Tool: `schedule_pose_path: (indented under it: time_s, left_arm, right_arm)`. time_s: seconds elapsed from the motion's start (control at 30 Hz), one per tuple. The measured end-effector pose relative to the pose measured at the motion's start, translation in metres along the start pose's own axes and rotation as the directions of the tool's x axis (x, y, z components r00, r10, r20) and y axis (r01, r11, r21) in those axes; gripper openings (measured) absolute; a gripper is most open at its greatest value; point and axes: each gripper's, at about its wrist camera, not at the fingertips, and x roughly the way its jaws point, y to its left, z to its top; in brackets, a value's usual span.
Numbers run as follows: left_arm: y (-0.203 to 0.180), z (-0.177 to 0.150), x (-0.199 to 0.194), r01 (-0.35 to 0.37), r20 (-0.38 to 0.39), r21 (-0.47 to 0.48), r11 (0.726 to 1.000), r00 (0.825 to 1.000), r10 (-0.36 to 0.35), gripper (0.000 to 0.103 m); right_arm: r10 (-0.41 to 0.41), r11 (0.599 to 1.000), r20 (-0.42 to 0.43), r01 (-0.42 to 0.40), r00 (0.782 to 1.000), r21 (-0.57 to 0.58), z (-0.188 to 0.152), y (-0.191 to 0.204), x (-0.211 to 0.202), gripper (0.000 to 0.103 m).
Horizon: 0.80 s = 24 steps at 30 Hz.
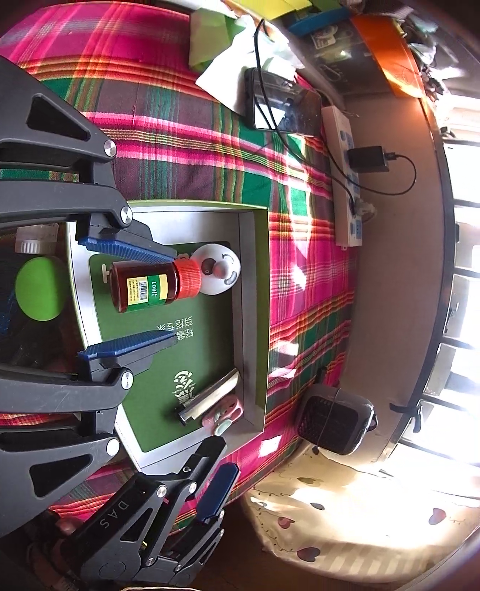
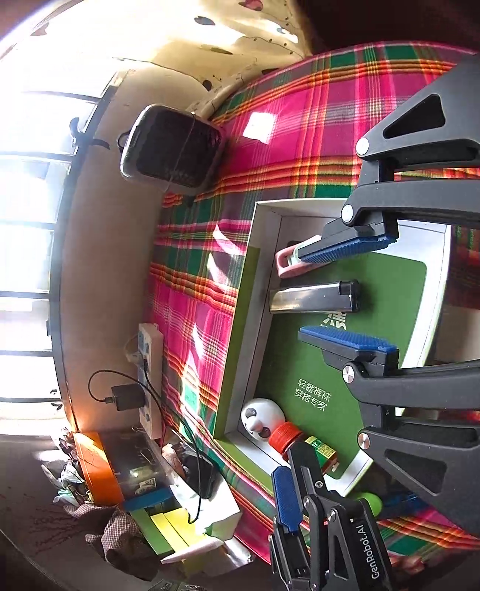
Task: Organize rigid objects
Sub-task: 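Lower and release the bottle with the left tool while the right tool releases the silver bar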
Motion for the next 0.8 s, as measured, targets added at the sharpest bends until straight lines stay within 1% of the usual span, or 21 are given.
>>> schedule_pose_path:
  time_s: [0.13,0.23,0.3,0.43,0.53,0.8]
  left_arm:
    - [0.0,-0.005,-0.011,0.008,0.017,-0.007,1.0,1.0,-0.007,0.037]
    - [-0.001,-0.009,-0.019,0.005,0.029,-0.004,1.0,1.0,-0.005,0.037]
    - [-0.001,-0.011,-0.024,0.006,0.036,-0.004,1.0,0.999,-0.006,0.037]
    - [-0.001,-0.015,-0.035,0.006,0.058,-0.006,1.0,0.998,-0.005,0.037]
    - [-0.002,-0.019,-0.042,0.003,0.066,-0.005,1.0,0.998,-0.003,0.037]
    - [0.001,-0.029,-0.052,-0.002,0.074,-0.015,1.0,0.997,0.003,0.037]
  right_arm:
    - [-0.075,0.997,0.082,0.076,0.994,-0.012,0.001,0.006,-0.026,0.037]
    - [-0.132,0.991,0.137,0.135,0.982,-0.012,0.001,0.01,-0.042,0.037]
    - [-0.152,0.988,0.162,0.156,0.975,-0.011,0.0,0.011,-0.051,0.037]
    - [-0.169,0.984,0.188,0.175,0.968,-0.017,-0.002,0.015,-0.063,0.037]
    - [-0.197,0.978,0.21,0.207,0.958,-0.028,-0.005,0.019,-0.071,0.037]
    - [-0.186,0.981,0.22,0.195,0.958,-0.018,-0.011,0.022,-0.084,0.037]
